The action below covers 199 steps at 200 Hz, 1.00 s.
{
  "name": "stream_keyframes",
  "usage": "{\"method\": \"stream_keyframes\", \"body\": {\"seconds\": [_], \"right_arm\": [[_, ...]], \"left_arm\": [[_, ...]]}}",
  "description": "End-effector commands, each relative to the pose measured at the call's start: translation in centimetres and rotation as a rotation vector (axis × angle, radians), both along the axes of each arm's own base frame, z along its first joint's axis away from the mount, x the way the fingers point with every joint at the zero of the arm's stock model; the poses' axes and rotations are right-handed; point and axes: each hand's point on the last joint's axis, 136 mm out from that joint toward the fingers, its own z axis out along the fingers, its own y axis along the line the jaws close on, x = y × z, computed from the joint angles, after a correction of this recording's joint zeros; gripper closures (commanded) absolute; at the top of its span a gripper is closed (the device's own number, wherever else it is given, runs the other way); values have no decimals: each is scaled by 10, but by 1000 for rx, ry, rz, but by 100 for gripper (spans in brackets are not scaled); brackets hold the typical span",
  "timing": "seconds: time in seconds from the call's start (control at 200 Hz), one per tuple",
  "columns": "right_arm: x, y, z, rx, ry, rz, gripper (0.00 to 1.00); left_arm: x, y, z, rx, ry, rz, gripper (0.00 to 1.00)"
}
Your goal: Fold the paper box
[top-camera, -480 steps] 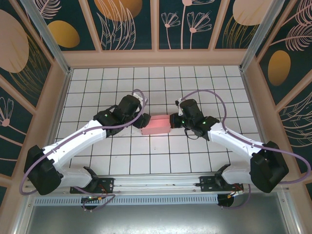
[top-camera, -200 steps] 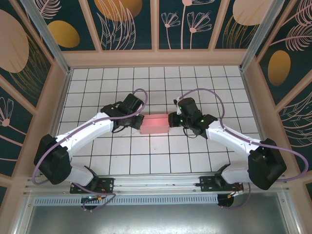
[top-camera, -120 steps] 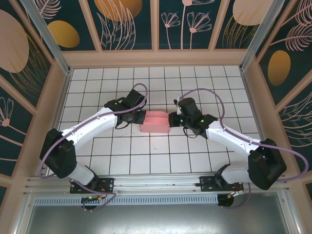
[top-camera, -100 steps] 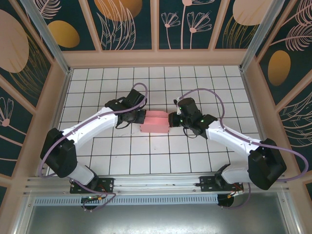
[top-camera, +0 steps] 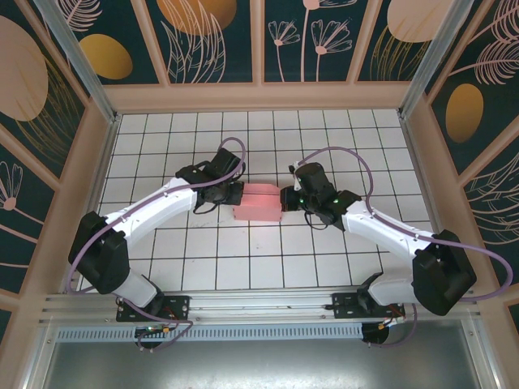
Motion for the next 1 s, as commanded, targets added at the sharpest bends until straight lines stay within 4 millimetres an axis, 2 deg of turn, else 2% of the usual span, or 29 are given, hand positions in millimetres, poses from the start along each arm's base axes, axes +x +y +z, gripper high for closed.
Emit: {"method": "stream_keyframes", "body": {"seconds": [0.0,0.546,0.836,0.991], "right_arm": [[-2,10,3,14,26,11,100],[0,16,7,104,114,-77,100],[-7,4,-15,33,96,-69,100],[-13,-2,-33,-34,90,-59,99]], "left_arm": [[-15,-1,-18,1,57,-40,100],[-16,-1,-30,3,52,-52,100],[-15,-1,-30,5,52,-55,100],[-16,-1,-33,4,57,-54,100]]}}
